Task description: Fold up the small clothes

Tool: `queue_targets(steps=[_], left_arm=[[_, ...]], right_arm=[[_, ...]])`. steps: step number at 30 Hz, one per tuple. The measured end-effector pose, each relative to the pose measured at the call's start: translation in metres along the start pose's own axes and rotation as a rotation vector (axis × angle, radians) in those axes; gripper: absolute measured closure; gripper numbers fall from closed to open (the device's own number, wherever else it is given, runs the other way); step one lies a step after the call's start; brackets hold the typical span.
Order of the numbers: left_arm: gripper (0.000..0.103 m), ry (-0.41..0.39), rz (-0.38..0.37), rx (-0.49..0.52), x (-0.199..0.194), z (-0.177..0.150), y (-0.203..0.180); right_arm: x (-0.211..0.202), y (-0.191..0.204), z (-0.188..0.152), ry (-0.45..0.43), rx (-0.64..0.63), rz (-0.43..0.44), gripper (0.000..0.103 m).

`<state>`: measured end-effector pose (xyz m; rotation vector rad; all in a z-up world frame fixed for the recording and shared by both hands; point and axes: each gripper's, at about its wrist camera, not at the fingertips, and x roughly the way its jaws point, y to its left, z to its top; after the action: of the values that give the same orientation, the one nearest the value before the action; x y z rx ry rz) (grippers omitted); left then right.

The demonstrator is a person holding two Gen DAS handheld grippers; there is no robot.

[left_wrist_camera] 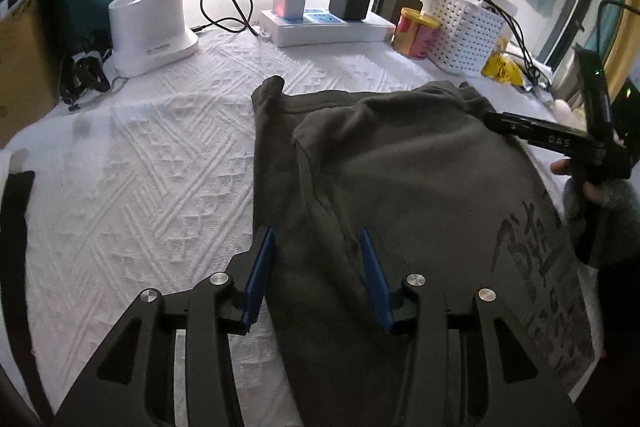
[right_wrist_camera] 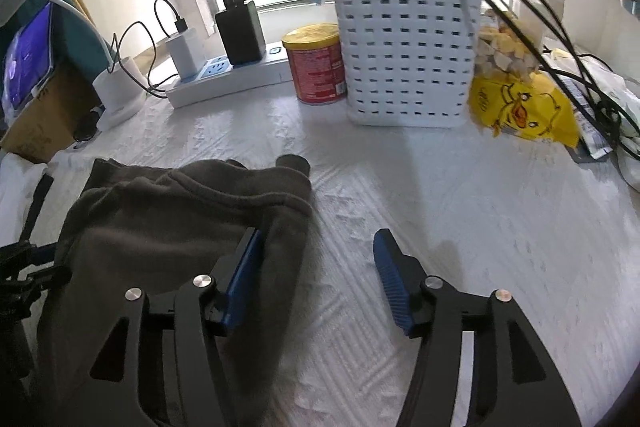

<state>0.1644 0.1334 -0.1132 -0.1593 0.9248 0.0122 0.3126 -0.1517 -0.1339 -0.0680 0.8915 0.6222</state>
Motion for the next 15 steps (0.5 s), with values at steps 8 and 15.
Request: queue_targets(steps=[8, 15], left_arm=[[0.055, -0.034, 0.031, -0.031, -0.013, -0.002, 0.008], [0.034, -0.045, -0.015, -0.081, 0.003, 0.002, 0.016]], right_arm=[[-0.028, -0.005, -0.018, -0.011, 0.01, -0.002, 0.043], [-0.02, 0.002, -0.03, 0.018, 0.034, 0.102, 0.014]])
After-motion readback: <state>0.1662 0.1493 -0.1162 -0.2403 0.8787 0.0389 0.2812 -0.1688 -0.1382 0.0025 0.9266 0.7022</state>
